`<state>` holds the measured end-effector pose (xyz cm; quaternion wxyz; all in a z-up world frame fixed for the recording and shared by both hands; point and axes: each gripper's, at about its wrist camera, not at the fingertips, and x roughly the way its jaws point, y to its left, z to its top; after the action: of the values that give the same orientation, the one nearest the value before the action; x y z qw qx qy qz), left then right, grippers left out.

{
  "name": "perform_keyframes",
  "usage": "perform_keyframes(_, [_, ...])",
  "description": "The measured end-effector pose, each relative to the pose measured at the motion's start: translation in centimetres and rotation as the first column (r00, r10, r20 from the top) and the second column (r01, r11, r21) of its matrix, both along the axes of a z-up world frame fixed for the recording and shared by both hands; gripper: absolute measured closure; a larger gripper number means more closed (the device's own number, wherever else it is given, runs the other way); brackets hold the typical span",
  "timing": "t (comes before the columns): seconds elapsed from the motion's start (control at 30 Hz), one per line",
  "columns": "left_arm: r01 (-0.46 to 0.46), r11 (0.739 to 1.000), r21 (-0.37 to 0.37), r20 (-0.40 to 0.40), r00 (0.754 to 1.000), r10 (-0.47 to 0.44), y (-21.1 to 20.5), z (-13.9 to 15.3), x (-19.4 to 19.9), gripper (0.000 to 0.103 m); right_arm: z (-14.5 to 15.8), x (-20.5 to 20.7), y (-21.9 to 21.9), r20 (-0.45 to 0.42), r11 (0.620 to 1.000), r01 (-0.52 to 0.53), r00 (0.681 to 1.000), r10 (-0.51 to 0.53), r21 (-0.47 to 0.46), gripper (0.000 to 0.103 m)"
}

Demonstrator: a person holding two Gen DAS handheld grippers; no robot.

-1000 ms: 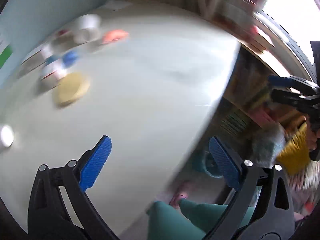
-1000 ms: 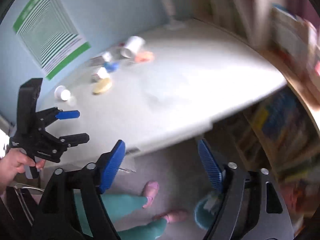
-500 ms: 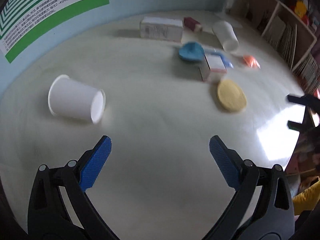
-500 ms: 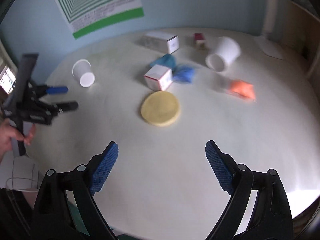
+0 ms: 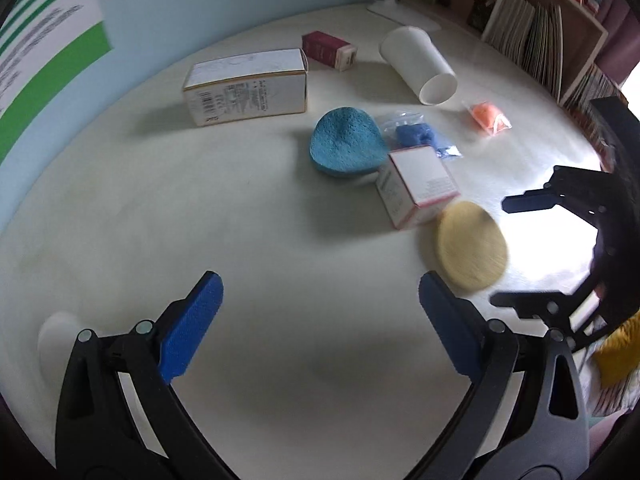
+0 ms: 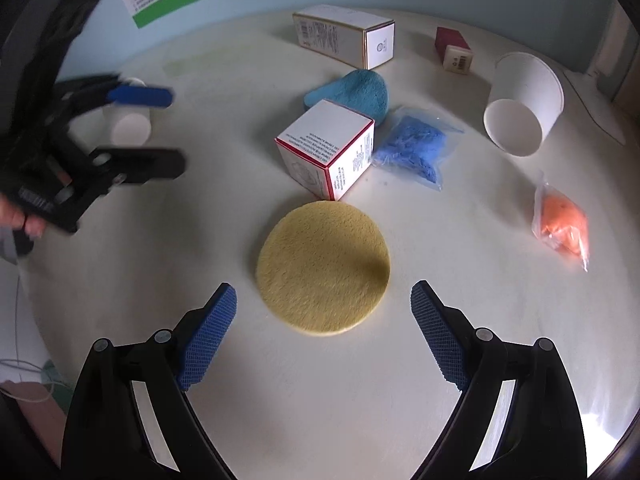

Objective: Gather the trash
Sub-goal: 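Grasp the blue round sponge with the left tool while the right tool grasps the yellow round sponge, then carry both sponges to the teal bin and open both tools over it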

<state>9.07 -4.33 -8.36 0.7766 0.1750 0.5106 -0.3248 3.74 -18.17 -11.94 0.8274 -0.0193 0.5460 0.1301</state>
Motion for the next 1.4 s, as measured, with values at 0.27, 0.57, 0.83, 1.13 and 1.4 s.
perform_keyframes(0.27, [0.122, 0.992, -0.005, 0.007, 0.992, -0.122, -4.3, -2.0, 5.5, 0.007, -0.8, 0.6, 0.7, 0.041, 0.998, -0.027, 0.999, 0.03, -0.06, 0.016])
perform_keyframes(0.57, [0.277, 0.961, 0.023, -0.004, 0.961, -0.277, -9.0, -4.1, 7.3, 0.007, -0.3, 1.3, -1.3, 0.065, 0.998, 0.014, 0.998, -0.01, -0.067, 0.027])
perform_keyframes(0.83, [0.282, 0.959, 0.005, 0.047, 0.958, -0.282, -10.1, -3.8, 7.4, 0.033, 0.3, 0.6, -2.9, 0.054, 0.998, 0.062, 0.997, -0.06, -0.031, 0.027])
perform_keyframes(1.13, [0.206, 0.978, -0.013, 0.055, 0.977, -0.205, -7.3, -1.1, 5.9, 0.034, 2.6, -1.6, -4.6, 0.104, 0.995, 0.101, 0.989, -0.101, 0.007, 0.027])
perform_keyframes(1.4, [0.218, 0.976, -0.011, 0.1, 0.971, -0.216, -7.2, 4.8, 0.9, 0.034, 5.1, -8.7, -8.2, 0.166, 0.975, 0.219, 0.96, -0.224, 0.047, 0.027])
